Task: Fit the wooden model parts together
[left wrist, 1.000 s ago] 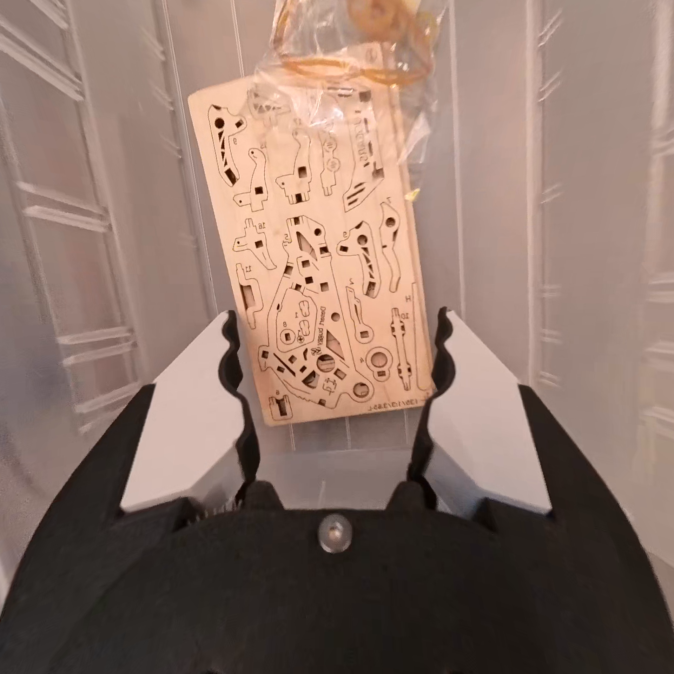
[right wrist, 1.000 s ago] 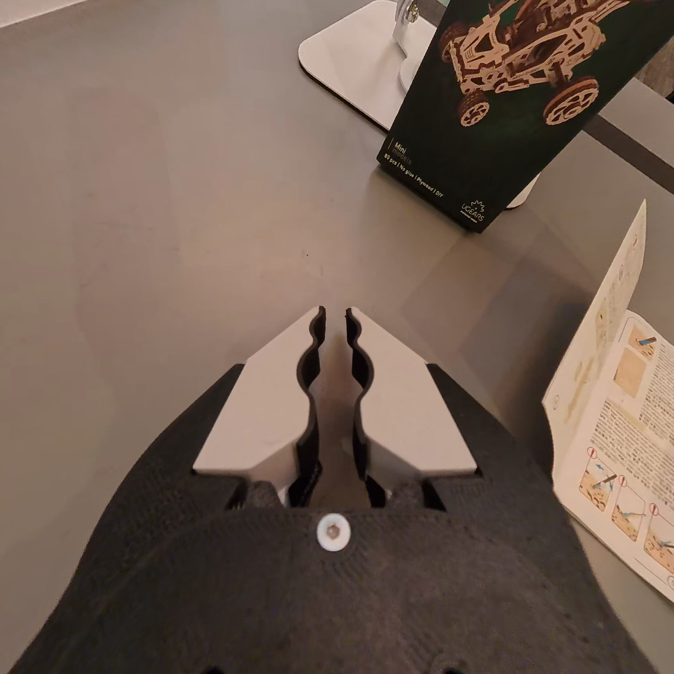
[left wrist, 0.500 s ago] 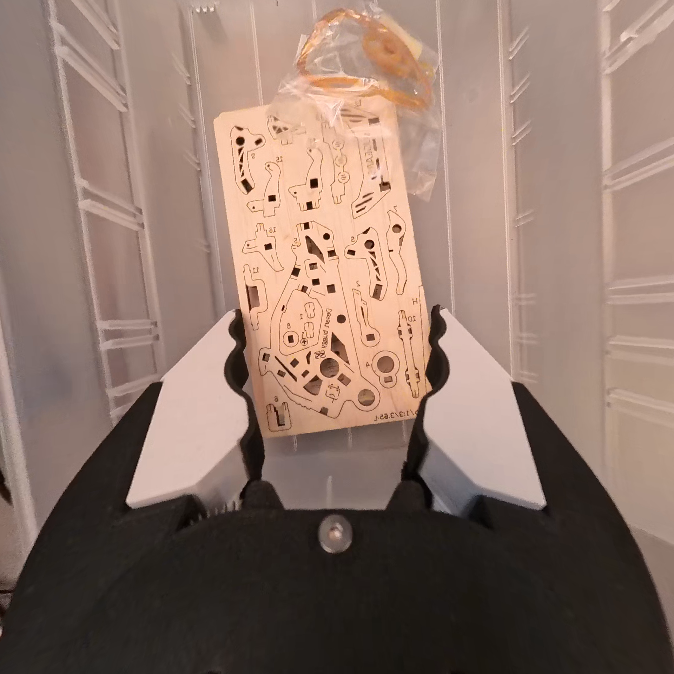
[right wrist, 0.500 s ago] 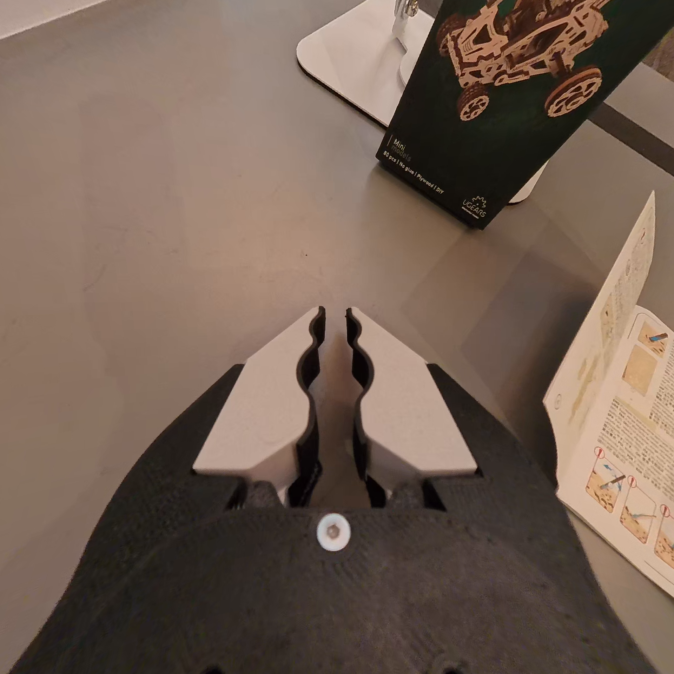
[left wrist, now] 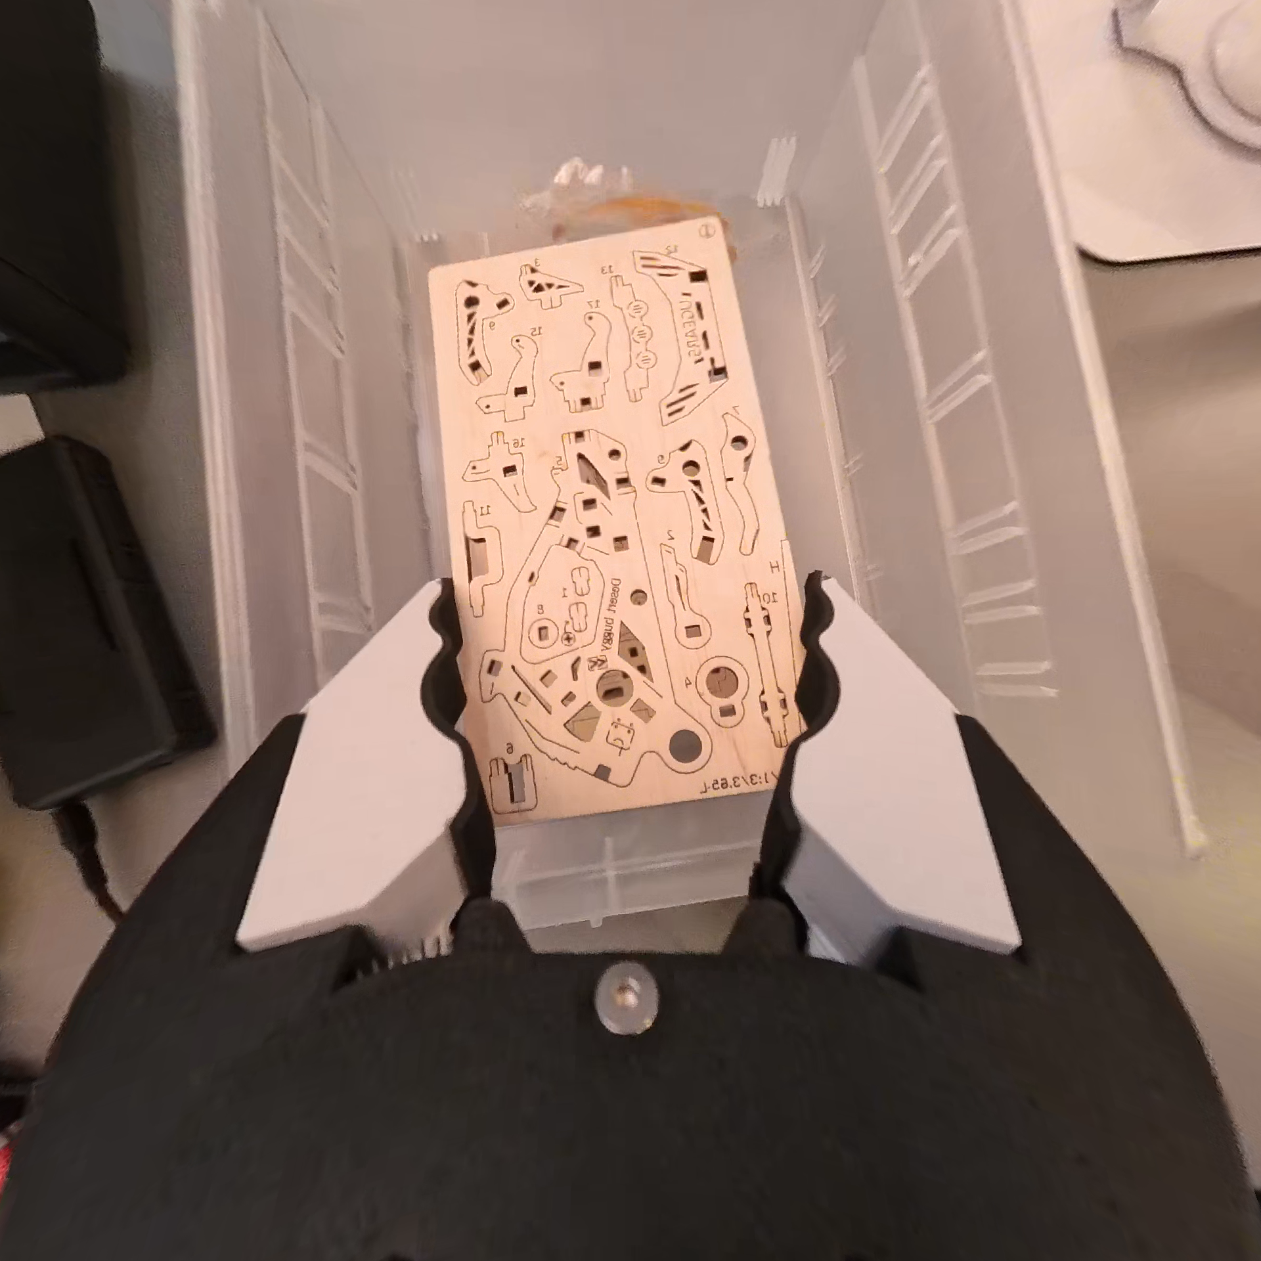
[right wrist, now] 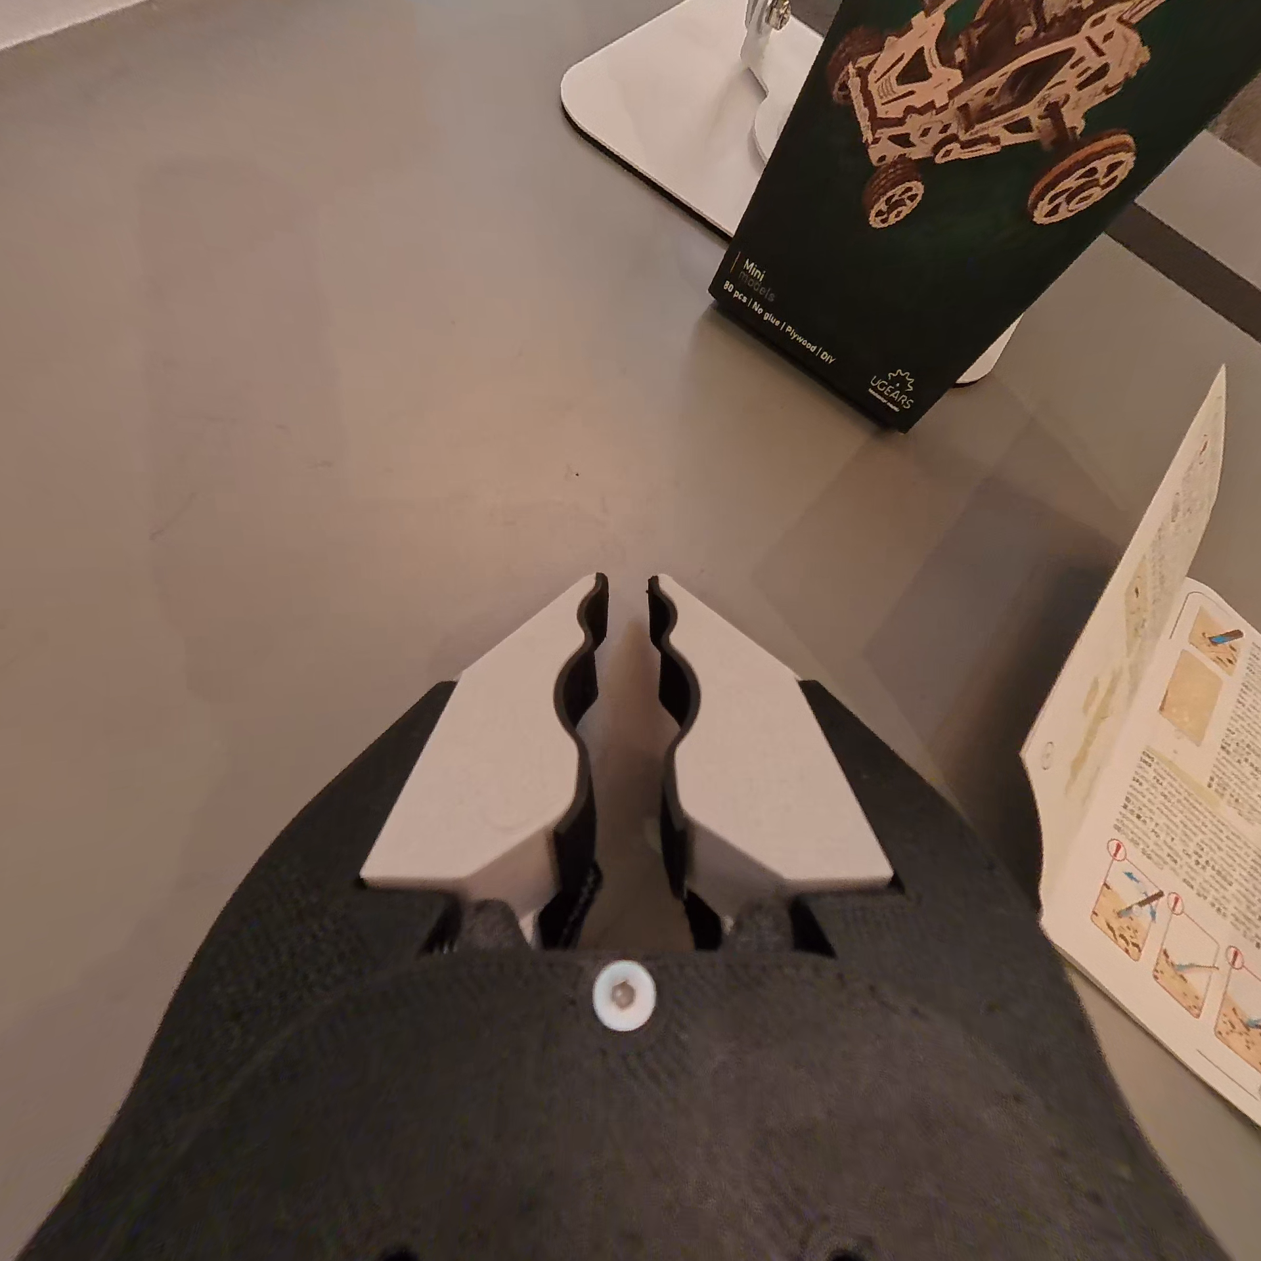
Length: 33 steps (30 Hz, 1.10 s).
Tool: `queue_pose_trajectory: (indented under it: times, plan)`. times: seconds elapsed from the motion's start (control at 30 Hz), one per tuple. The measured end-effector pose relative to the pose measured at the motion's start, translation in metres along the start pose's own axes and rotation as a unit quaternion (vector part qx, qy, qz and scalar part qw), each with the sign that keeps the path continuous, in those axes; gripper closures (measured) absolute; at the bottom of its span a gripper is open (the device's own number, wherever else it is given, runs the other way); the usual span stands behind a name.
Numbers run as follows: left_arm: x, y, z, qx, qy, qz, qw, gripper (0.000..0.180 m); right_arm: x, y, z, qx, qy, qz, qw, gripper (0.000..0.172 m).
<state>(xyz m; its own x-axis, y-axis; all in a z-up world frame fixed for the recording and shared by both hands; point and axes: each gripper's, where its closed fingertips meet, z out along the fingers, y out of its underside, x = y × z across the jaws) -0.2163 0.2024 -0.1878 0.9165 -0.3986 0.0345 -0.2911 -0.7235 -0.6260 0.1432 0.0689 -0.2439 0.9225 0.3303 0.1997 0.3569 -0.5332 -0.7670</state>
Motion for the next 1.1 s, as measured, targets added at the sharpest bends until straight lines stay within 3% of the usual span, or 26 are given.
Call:
queue_pose_trajectory:
  times: [0.03,0.33,0.53,0.87,1.1]
  plan:
    - [0.000,-0.004,-0.004,0.012,-0.003,0.010,1.000,0.082,0.000,0.000,0.000,0.000,-0.001,0.002,1.000,0.162]
    - [0.025,-0.038,-0.048,0.150,-0.055,0.107,0.981,0.081,0.002,-0.010,-0.004,0.030,-0.027,0.043,0.998,0.147]
    - [0.093,-0.065,-0.085,0.250,-0.036,0.179,0.951,0.081,-0.009,-0.055,-0.030,0.129,-0.097,0.110,0.981,0.140]
    - [0.186,-0.074,-0.103,0.324,0.035,0.233,0.917,0.081,-0.043,-0.122,-0.089,0.243,-0.249,0.179,0.920,0.135]
    - [0.274,-0.045,-0.102,0.346,0.094,0.318,0.878,0.082,-0.044,-0.148,-0.117,0.278,-0.346,0.270,0.855,0.128]
